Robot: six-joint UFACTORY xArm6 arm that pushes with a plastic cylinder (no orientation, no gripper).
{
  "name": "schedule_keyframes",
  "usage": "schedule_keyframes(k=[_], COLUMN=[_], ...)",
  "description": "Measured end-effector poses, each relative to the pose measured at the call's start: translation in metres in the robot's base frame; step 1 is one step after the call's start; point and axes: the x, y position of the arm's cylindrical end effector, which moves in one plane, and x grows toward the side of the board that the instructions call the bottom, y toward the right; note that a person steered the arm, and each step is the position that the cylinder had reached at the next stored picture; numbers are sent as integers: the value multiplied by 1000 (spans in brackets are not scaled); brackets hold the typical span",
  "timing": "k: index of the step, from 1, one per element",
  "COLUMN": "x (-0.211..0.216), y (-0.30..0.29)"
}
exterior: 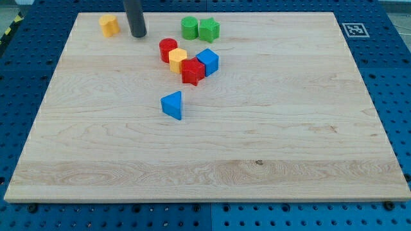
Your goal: Slide the red blocks with yellow hexagon towards the center
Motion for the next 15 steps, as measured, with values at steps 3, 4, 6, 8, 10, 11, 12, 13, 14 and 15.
schedule_keyframes(k=[3,4,6,8,10,11,12,13,14,15], x=[17,41,49,47,47,47,47,47,47,52], y=[48,48,46,50,65,67,72,77,88,93])
